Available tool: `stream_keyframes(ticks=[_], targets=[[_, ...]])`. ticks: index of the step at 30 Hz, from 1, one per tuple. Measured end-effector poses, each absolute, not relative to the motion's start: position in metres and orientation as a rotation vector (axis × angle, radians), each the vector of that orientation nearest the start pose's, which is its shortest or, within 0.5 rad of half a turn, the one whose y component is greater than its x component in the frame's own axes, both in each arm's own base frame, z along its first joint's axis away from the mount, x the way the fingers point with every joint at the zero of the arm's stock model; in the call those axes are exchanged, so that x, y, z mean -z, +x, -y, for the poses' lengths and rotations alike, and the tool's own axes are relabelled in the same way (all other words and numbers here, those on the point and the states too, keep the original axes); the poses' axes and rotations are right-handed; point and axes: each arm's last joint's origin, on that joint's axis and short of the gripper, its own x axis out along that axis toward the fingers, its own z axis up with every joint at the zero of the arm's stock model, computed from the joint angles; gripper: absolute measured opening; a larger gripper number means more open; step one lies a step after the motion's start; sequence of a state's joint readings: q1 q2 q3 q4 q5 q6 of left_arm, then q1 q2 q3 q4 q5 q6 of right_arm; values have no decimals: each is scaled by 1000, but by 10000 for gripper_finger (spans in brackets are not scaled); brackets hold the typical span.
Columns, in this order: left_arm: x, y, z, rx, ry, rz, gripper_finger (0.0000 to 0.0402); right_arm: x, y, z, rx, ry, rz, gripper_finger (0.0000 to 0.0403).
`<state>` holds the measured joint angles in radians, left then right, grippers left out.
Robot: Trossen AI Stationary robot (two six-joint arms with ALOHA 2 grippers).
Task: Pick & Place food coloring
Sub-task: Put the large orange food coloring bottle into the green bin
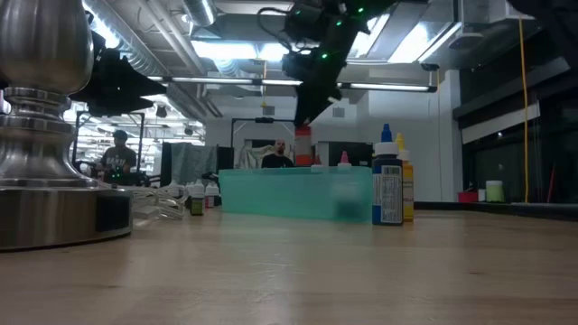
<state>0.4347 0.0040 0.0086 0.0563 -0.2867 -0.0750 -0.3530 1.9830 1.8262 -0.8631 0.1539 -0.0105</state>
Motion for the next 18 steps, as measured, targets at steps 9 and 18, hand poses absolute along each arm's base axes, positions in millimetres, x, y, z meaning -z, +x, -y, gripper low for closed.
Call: stream_keyframes(ticks=[9,18], targets=[[-171,84,-48,-719,-67,89,400,-262,421,165,429,92,-1029,127],[-171,84,-48,-719,-67,89,400,-238,431,175,403,122,-1027,127]])
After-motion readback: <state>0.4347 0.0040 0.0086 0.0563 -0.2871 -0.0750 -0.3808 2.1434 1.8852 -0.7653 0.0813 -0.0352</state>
